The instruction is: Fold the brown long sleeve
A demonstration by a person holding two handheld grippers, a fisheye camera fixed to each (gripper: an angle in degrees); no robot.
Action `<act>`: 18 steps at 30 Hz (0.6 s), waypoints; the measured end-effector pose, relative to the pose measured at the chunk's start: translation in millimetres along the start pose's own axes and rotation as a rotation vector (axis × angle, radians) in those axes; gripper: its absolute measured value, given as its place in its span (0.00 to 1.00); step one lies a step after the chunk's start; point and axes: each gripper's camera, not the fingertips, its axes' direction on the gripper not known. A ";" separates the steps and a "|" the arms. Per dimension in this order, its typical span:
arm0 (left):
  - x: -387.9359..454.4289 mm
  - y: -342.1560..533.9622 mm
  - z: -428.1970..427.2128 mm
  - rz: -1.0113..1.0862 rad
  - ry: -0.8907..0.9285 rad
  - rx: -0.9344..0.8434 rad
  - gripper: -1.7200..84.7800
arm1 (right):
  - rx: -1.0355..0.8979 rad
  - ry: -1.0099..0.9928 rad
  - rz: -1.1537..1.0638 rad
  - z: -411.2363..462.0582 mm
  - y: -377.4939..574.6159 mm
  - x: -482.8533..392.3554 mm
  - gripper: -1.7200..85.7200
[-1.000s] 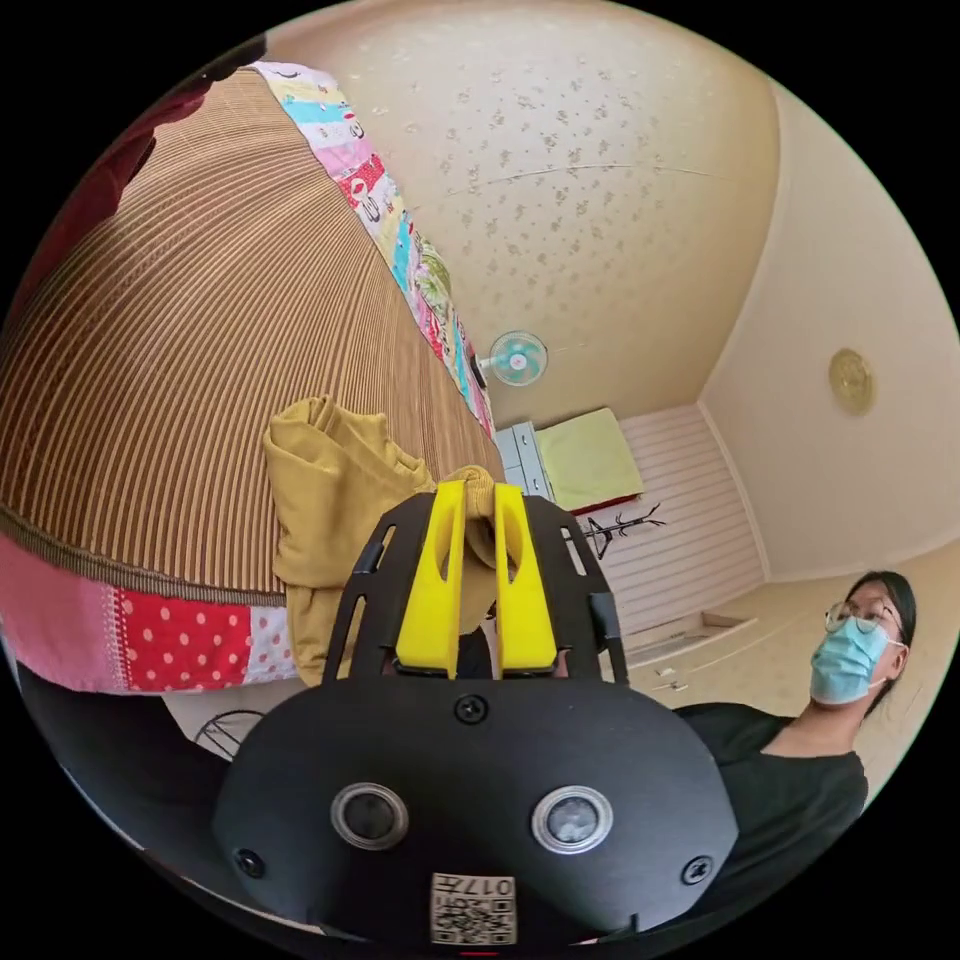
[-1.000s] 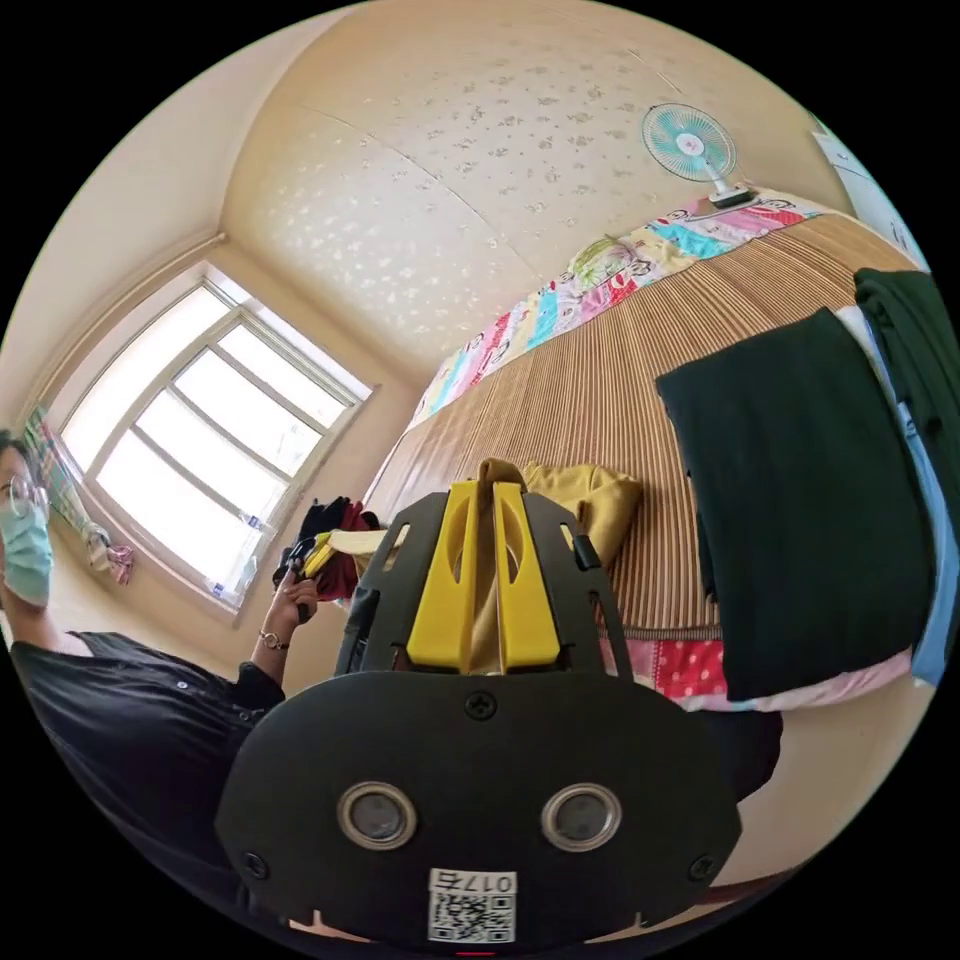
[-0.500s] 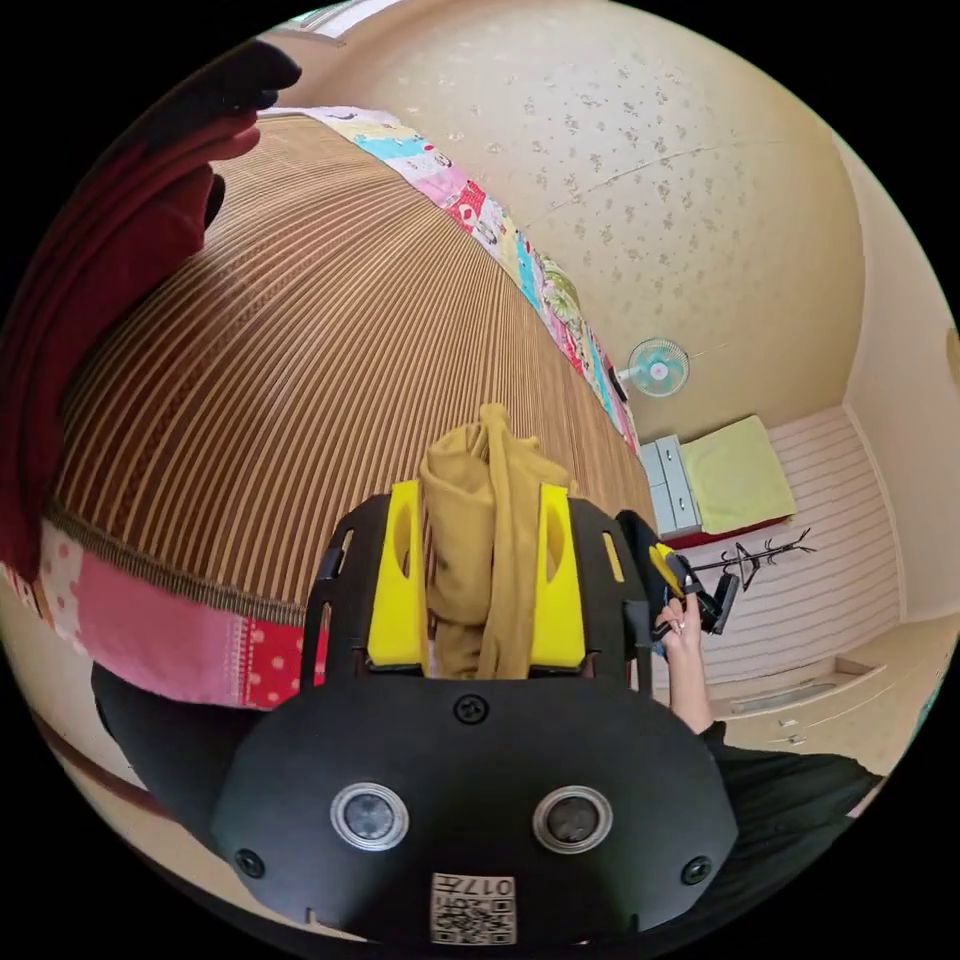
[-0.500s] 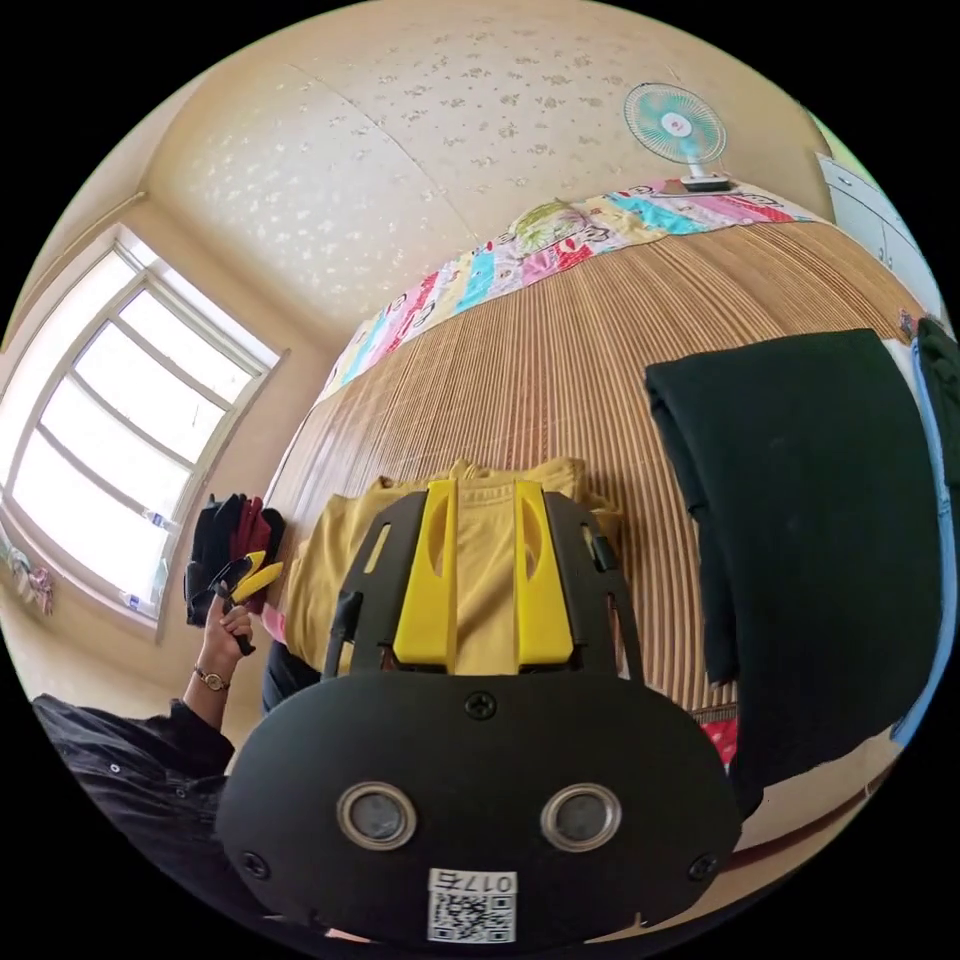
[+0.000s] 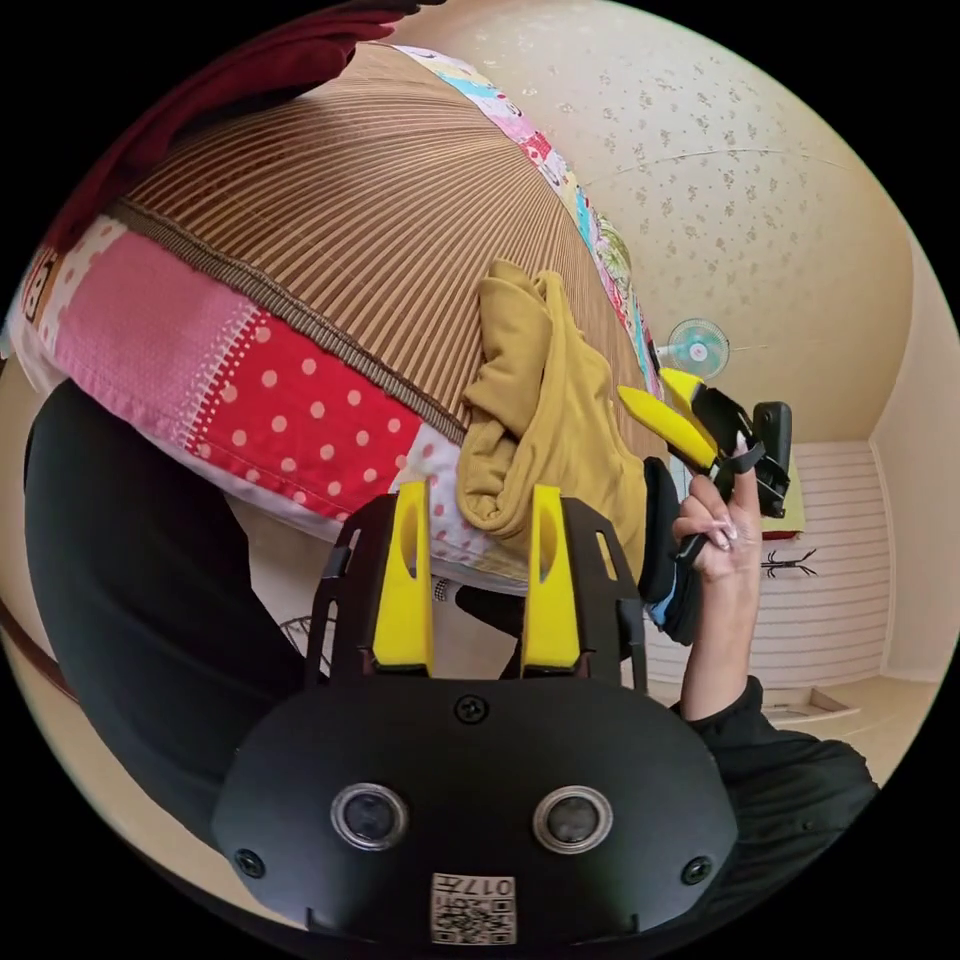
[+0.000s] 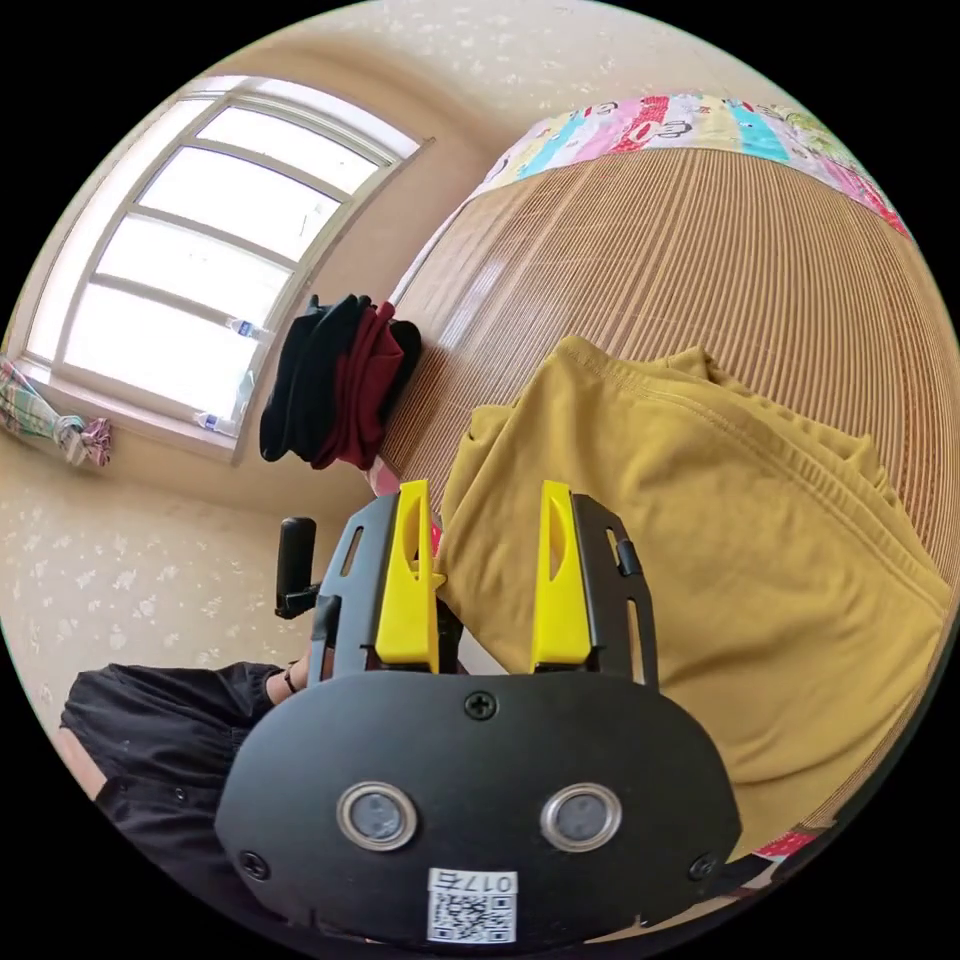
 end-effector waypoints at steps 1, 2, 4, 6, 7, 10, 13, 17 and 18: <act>0.5 2.0 4.6 0.006 0.064 -0.015 0.11 | -0.053 0.037 0.001 17.5 -12.3 -7.4 0.21; 6.8 7.6 5.5 0.023 0.094 -0.009 0.10 | -0.106 0.076 -0.003 33.5 -22.3 -13.7 0.22; 31.7 18.6 3.5 0.109 0.075 0.007 0.09 | -0.189 0.117 -0.008 54.5 -33.3 -19.5 0.24; 62.6 33.6 -0.1 0.198 0.014 0.035 0.09 | -0.255 0.117 -0.011 68.3 -39.1 -22.3 0.26; 82.6 44.8 -0.3 0.255 -0.023 0.056 0.08 | -0.278 0.116 -0.021 72.3 -40.2 -24.7 0.26; 124.0 71.5 13.1 0.382 -0.115 0.088 0.08 | -0.344 0.187 -0.075 77.5 -39.6 -35.0 0.27; 148.5 95.9 33.4 0.469 -0.176 0.098 0.08 | -0.427 0.339 -0.182 84.1 -32.9 -49.4 0.24; 154.8 124.0 42.5 0.535 -0.167 0.086 0.09 | -0.407 0.378 -0.296 48.8 -13.1 -42.6 0.15; 153.9 128.4 40.0 0.549 -0.143 0.088 0.10 | -0.377 0.328 -0.286 34.2 -10.7 -33.9 0.15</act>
